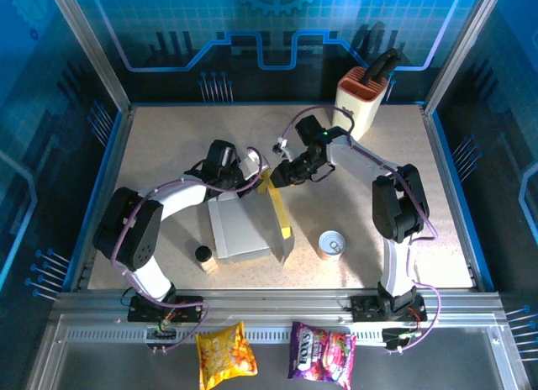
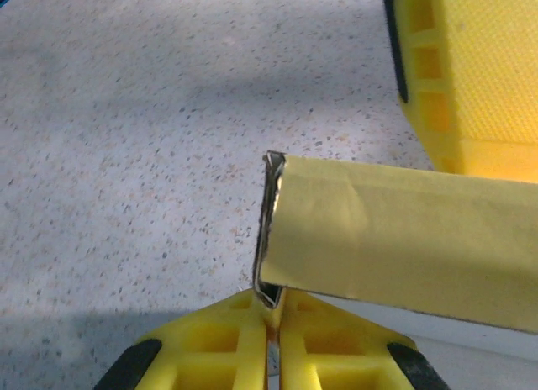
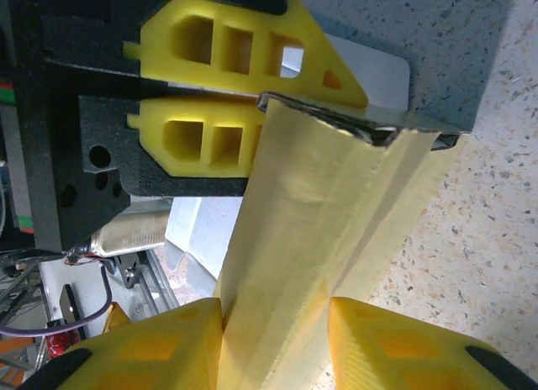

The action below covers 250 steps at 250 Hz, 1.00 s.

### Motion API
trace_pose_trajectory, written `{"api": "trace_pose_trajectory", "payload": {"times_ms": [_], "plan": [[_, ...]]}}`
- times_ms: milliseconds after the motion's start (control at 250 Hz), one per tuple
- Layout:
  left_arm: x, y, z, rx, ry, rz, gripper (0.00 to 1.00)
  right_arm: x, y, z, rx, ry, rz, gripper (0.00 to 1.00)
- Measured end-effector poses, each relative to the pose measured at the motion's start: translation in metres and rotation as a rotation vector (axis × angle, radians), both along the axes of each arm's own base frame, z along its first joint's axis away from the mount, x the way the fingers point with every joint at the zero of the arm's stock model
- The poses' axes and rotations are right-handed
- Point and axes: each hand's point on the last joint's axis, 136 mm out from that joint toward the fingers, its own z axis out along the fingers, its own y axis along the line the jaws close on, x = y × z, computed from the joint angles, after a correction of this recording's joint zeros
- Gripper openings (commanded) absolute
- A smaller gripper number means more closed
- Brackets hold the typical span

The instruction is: Fold the paper box

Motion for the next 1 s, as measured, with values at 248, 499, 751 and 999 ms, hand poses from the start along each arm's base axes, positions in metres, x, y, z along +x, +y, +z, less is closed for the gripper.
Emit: {"api": "trace_pose_trajectory", "payload": {"times_ms": [248, 499, 751, 999], "plan": [[-0.015, 0.013, 0.000, -0.055, 0.081, 0.214, 0.15, -0.003, -0.003, -0.001, -0.007, -0.002, 0.014, 0.37], [-0.027, 0.008, 0.003, -0.121, 0.099, 0.296, 0.26, -0.012, -0.003, -0.001, -0.015, 0.011, 0.042, 0.36], [-0.042, 0.016, -0.021, -0.185, 0.134, 0.356, 0.34, -0.019, 0.005, 0.000, -0.012, 0.006, 0.072, 0.36], [-0.042, 0.015, -0.031, -0.236, 0.107, 0.363, 0.34, -0.023, 0.008, 0.000, -0.014, 0.011, 0.082, 0.36]]}}
